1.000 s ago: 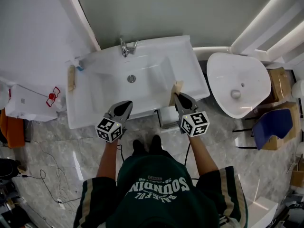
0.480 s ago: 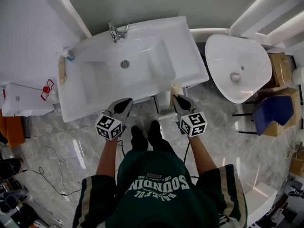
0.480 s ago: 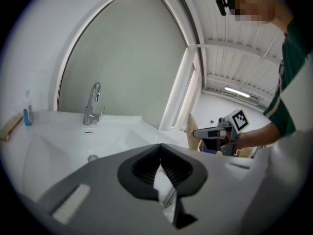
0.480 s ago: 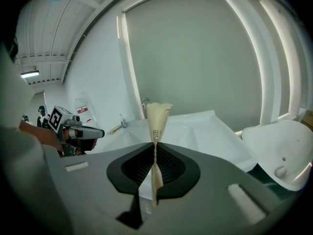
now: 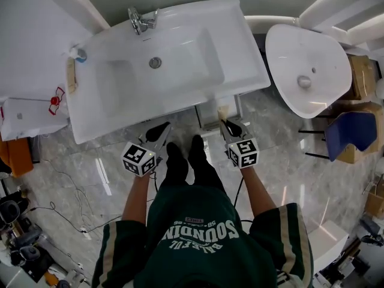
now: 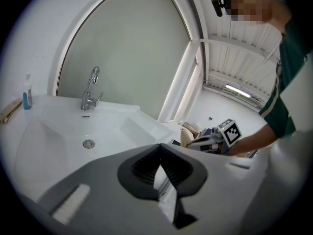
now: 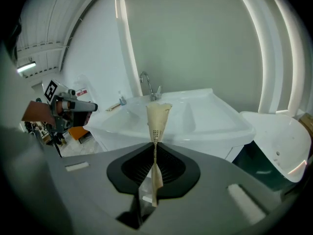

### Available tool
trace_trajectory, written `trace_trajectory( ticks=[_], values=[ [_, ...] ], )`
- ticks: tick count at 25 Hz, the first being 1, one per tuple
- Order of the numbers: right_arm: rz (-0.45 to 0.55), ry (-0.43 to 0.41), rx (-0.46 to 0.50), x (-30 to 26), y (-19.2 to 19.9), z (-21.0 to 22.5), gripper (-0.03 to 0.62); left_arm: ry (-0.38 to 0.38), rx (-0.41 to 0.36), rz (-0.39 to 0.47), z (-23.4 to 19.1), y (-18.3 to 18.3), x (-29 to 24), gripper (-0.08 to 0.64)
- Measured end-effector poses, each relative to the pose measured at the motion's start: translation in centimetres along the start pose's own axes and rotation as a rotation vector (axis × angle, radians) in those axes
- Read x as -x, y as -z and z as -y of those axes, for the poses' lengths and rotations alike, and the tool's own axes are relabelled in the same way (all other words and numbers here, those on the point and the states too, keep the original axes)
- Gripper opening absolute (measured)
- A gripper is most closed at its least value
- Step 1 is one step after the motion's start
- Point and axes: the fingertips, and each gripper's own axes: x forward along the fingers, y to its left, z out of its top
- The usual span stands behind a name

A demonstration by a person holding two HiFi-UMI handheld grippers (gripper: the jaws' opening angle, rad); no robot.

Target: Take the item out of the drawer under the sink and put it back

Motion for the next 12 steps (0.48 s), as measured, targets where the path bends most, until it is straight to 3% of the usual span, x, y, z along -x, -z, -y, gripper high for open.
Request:
trace_trajectory(
  ticks=[12],
  values=[
    [-0.243,-0.063,0.343,-7.0,8.1,2.3,0.023,-0.035,0.05,-0.064,0.3,4.3,0.3,0.049]
  ],
)
